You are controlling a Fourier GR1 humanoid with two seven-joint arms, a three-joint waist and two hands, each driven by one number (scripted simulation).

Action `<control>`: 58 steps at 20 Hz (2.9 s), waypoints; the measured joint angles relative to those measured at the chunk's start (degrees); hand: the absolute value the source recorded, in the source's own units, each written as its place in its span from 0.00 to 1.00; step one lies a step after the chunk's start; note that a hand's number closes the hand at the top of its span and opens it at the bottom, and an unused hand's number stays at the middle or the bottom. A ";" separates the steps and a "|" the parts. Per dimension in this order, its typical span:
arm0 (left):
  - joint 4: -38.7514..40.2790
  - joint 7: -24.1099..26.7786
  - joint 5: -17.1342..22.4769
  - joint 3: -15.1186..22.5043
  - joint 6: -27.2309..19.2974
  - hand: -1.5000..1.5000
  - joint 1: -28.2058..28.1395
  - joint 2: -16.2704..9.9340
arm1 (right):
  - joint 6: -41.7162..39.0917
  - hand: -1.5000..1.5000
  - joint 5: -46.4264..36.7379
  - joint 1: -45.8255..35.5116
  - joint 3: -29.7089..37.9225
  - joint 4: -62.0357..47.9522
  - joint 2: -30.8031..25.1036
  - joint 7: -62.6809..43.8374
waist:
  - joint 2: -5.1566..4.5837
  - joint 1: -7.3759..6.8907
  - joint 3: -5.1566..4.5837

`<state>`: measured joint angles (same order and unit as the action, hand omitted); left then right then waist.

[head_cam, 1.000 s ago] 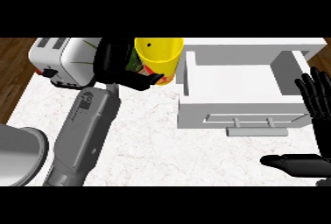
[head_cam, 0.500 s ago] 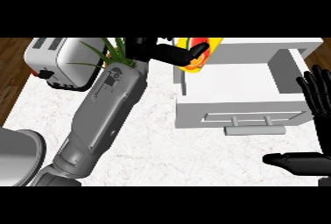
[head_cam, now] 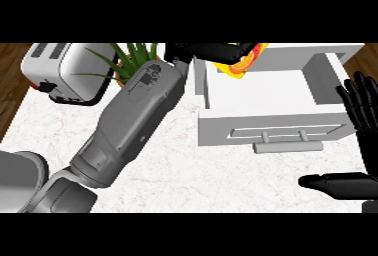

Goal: Pick up the cup, place it into the drawer and close the drawer

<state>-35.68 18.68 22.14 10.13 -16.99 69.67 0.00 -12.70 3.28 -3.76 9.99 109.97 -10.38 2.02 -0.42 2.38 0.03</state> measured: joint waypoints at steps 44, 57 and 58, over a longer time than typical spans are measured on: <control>0.62 1.28 16.68 21.92 -12.25 0.00 2.38 -2.65 | -13.40 1.00 5.14 2.39 -0.77 5.25 -7.62 -2.59 | 0.50 -1.55 -0.04; -18.45 -4.87 16.33 17.12 -9.75 0.00 -11.02 -15.80 | -6.12 1.00 -17.92 -0.39 -9.27 1.53 -5.47 -2.16 | 0.72 -3.66 -0.04; -19.98 -5.07 16.29 16.73 -9.55 0.00 -12.54 -16.53 | -5.44 1.00 -19.78 -0.95 -10.25 0.68 -5.20 -1.82 | 0.69 -3.64 -0.04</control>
<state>-55.66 13.62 38.42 26.87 -26.54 57.13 -16.53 -18.14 -16.50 -4.71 -0.25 110.65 -15.58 0.19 0.27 -1.26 -0.01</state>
